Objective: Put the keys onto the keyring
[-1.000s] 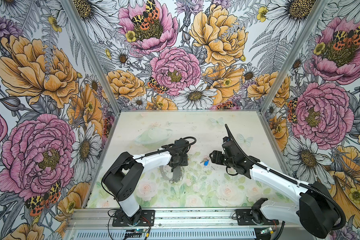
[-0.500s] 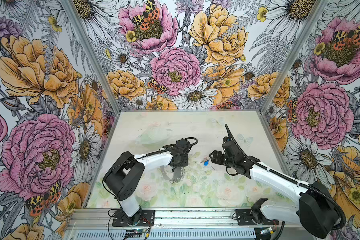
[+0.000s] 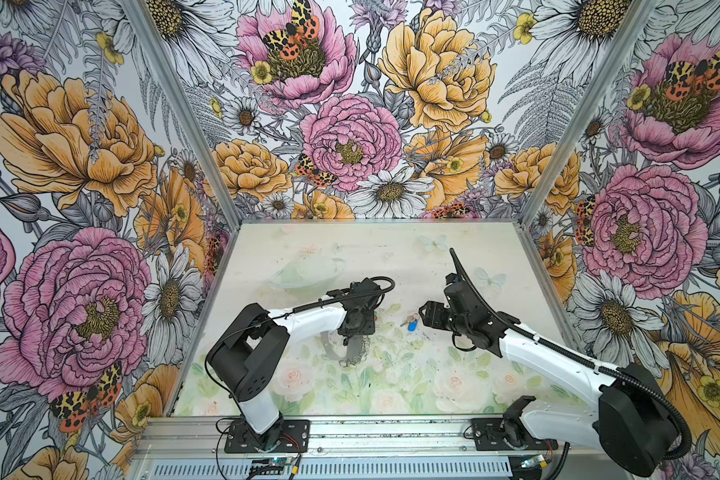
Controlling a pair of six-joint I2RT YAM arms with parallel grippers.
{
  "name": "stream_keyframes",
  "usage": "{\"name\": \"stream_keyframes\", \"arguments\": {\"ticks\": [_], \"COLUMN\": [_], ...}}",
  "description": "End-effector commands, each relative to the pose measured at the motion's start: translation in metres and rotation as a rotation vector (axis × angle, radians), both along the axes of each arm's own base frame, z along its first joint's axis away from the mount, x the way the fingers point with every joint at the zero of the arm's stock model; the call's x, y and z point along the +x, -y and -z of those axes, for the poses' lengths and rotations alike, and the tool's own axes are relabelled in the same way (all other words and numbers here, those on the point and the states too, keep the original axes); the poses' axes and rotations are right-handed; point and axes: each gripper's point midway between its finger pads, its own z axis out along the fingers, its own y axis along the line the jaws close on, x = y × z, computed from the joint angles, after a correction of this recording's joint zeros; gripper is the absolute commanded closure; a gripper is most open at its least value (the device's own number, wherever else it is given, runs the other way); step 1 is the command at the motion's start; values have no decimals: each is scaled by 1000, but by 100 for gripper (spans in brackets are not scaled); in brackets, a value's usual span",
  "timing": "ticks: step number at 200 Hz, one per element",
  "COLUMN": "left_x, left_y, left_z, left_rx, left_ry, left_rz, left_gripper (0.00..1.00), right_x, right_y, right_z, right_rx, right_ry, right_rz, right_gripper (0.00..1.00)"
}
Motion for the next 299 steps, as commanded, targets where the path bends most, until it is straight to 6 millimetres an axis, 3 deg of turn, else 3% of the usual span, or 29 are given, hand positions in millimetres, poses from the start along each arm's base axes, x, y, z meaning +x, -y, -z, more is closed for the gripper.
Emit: {"name": "stream_keyframes", "arguments": {"ticks": [1, 36, 44, 106, 299], "left_x": [7, 6, 7, 9, 13], "left_y": [7, 9, 2, -3, -16], "left_z": [-7, 0, 12, 16, 1], "left_rx": [4, 86, 141, 207, 222], "left_ry": [13, -19, -25, -23, 29], "left_rz": [-83, -118, -132, -139, -141], "left_gripper": [50, 50, 50, 54, 80], "right_x": [4, 3, 2, 0, 2], "right_y": [-5, -3, -2, 0, -3], "right_z": [-5, -6, -5, -2, -2], "right_rx": [0, -1, -3, -10, -9], "right_ry": [30, 37, 38, 34, 28], "right_rz": [-14, -13, -14, -13, -20], "right_gripper": [31, 31, 31, 31, 32]}}
